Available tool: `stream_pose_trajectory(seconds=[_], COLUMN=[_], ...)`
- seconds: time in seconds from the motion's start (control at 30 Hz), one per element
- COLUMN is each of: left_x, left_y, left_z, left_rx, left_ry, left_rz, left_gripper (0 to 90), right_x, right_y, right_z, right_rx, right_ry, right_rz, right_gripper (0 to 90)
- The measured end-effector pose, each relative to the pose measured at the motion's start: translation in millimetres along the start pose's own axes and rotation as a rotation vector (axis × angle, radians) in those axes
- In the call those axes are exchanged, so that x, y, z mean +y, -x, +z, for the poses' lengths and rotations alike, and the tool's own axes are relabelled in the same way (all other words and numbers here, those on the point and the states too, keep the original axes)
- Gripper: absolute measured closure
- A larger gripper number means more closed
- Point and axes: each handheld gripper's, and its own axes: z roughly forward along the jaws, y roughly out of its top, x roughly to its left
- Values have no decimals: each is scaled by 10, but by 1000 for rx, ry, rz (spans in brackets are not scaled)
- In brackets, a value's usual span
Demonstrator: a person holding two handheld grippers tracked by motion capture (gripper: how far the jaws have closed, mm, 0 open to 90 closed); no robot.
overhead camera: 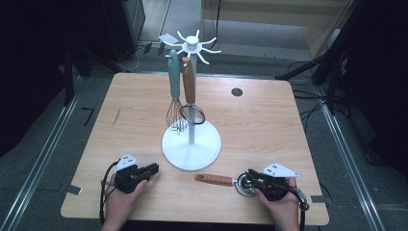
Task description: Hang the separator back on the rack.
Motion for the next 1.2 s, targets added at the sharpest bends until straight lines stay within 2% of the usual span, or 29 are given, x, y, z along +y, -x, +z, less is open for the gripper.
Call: stream_pose_trajectory(seconds=[0.03, 0.07, 0.1, 0.13, 0.17, 0.2, 0.27, 0.37, 0.43, 0.47, 0.53, 0.57, 0.6, 0.63, 0.67, 0.7, 0.73, 0.87, 0.93, 1.13, 1.2], left_x=[-1, -2, -5, -10, -10, -11, -11, -9, -7, -6, -5, -5, -5, -5, -5, -5, -5, -4, -3, -4, -6], left_y=[-3, -7, -15, -33, -33, -42, -64, -96, -107, -111, -124, -129, -136, -140, -144, -151, -157, -178, -191, -224, -235], left_z=[-3, -7, -12, -26, -26, -33, -45, -60, -73, -81, -89, -92, -95, -97, -100, -103, -106, -115, -121, -143, -148], left_rx=[1, 5, 8, 14, 14, 17, 22, 22, 24, 24, 30, 29, 27, 30, 34, 34, 34, 40, 42, 57, 62], left_ry=[1, 2, 3, 4, 4, 5, 13, 20, 20, 19, 24, 26, 25, 24, 21, 22, 23, 27, 28, 27, 32], left_rz=[-1, -2, -2, -5, -5, -6, -16, -21, -20, -21, -21, -23, -21, -20, -18, -17, -16, -23, -23, -25, -22], left_gripper=[829, 823, 823, 818, 816, 816, 812, 814, 815, 816, 816, 819, 819, 825, 825, 829, 829, 828, 827, 818, 793], right_x=[0, 37, 37, 78, 101, 101, 157, 247, 311, 374, 408, 466, 466, 521, 521, 569, 569, 641, 667, 742, 771], right_y=[0, 3, 3, 1, 0, 0, 11, 6, -18, -41, -51, -55, -55, -58, -58, -76, -76, -152, -195, -287, -322], right_z=[0, -7, -7, -15, -17, -17, -6, 32, 65, 89, 94, 93, 93, 95, 95, 109, 109, 180, 214, 319, 355], right_rx=[0, 11, 11, 9, 14, 14, 54, 121, 135, 157, 165, 200, 200, 245, 245, 271, 271, 309, 320, 324, 337], right_ry=[0, 4, 4, -1, -10, -10, -32, -59, -93, -129, -151, -169, -169, -187, -187, -213, -213, -289, -316, -405, -459], right_rz=[0, -50, -50, -120, -152, -152, -208, -247, -304, -329, -333, -356, -356, -383, -383, -414, -414, -484, -482, -555, -583], right_gripper=[788, 764, 764, 729, 711, 711, 691, 704, 719, 718, 732, 756, 756, 758, 758, 730, 730, 646, 600, 597, 597])
